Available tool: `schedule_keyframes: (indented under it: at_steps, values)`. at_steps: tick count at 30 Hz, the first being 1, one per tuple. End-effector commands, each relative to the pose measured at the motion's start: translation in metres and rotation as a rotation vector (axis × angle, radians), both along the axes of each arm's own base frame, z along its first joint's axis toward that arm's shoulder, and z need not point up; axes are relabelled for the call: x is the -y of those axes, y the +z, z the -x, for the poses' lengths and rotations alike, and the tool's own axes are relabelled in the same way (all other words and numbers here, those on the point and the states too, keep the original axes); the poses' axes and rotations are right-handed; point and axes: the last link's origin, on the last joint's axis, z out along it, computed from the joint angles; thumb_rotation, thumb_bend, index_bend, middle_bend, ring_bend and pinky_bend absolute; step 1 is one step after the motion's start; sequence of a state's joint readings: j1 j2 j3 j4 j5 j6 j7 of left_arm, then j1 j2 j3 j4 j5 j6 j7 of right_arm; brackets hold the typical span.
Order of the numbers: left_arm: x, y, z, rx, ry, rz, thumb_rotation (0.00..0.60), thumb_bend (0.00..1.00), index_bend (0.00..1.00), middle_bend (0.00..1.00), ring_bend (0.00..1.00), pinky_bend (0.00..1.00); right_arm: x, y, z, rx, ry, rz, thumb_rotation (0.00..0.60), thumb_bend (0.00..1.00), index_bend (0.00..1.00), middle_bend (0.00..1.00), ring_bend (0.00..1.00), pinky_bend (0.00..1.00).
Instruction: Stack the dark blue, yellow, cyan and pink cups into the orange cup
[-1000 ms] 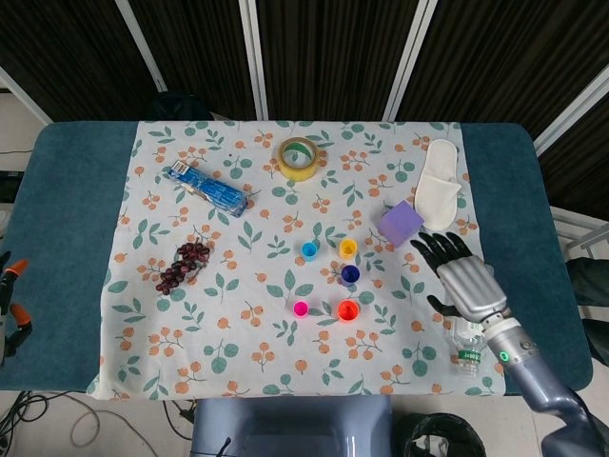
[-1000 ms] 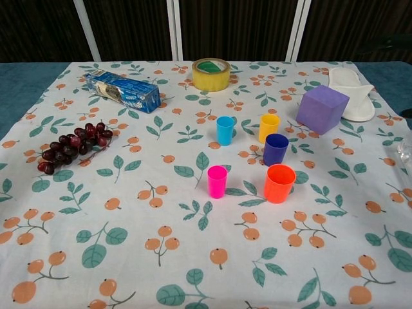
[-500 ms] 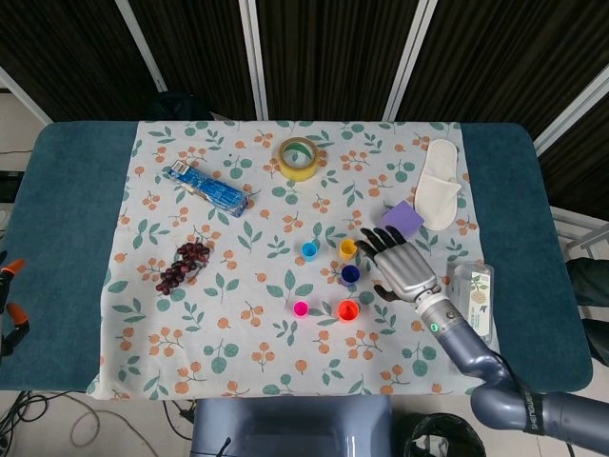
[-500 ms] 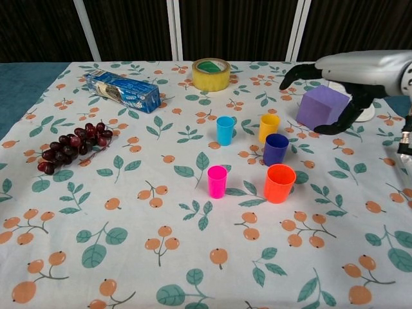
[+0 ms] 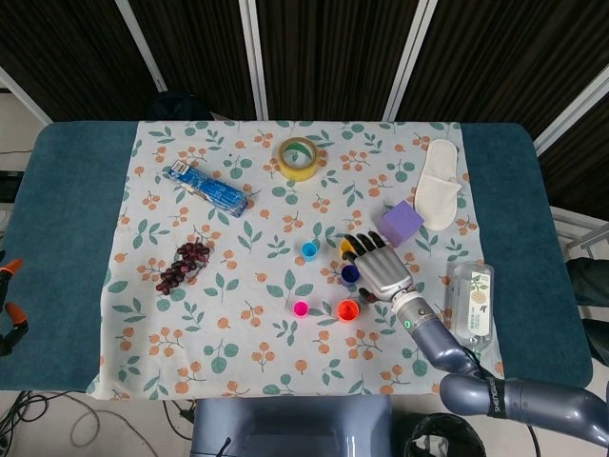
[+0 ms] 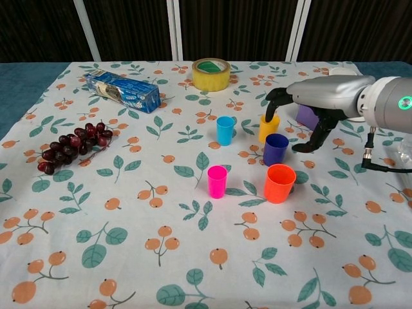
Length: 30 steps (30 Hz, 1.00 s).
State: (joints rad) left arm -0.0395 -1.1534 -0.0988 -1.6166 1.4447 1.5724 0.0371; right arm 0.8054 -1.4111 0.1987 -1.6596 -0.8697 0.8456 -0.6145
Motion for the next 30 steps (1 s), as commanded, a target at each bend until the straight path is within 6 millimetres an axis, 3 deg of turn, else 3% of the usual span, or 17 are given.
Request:
schedule_keyframes:
  at_steps: [1,30]
  values:
    - [0.000,0.000,0.000,0.000,0.001,-0.001,0.600,0.80,0.14,0.03,0.00,0.00,0.001,-0.004,0.002,-0.010,-0.010,-0.002,0.600,0.40,0.28,0.00,0.00,0.00]
    - [0.000,0.002,0.001,-0.005,0.007,-0.011,0.600,0.80,0.14,0.03,0.00,0.00,0.012,-0.022,-0.001,0.002,-0.029,0.011,0.600,0.40,0.38,0.00,0.00,0.00]
